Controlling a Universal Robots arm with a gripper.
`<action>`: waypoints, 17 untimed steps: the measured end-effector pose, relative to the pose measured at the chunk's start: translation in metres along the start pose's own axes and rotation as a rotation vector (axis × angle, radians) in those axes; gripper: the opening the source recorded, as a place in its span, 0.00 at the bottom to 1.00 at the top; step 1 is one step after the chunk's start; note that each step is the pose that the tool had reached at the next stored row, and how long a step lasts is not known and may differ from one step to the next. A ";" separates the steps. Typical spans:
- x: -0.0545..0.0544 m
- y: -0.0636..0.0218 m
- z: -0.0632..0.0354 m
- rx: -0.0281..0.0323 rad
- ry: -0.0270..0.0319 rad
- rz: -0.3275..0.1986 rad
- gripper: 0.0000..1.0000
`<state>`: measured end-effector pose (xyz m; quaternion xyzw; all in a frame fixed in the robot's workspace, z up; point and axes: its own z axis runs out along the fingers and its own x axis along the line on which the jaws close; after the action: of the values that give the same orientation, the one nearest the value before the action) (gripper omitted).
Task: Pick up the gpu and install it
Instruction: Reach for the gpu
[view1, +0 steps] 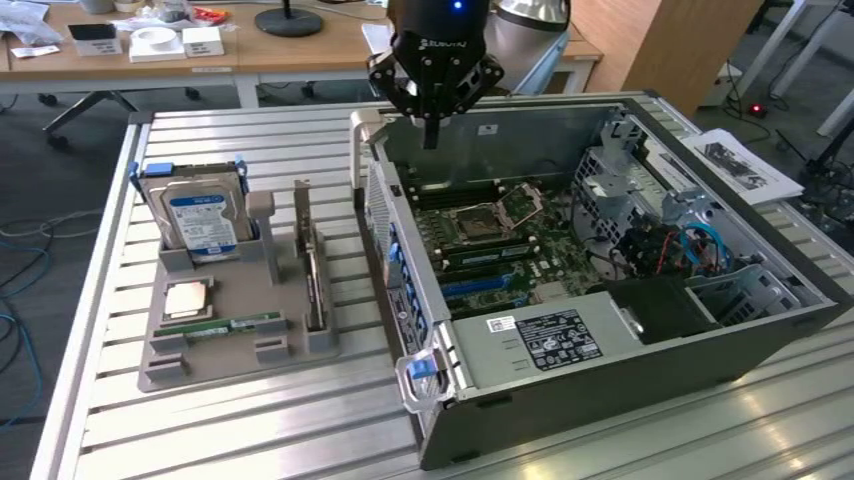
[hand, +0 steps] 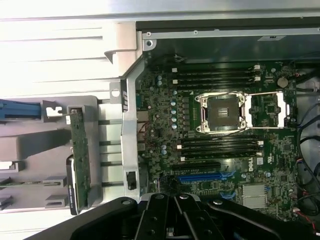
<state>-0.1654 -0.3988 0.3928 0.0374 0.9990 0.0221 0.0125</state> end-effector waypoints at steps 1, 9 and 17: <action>0.002 -0.0001 0.0000 0.0000 0.0000 0.000 0.11; 0.017 -0.0013 -0.0002 0.0001 0.0000 0.000 0.11; 0.032 -0.0024 -0.0004 0.0000 0.0000 0.000 0.11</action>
<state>-0.1975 -0.3989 0.3923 0.0374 0.9990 0.0221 0.0125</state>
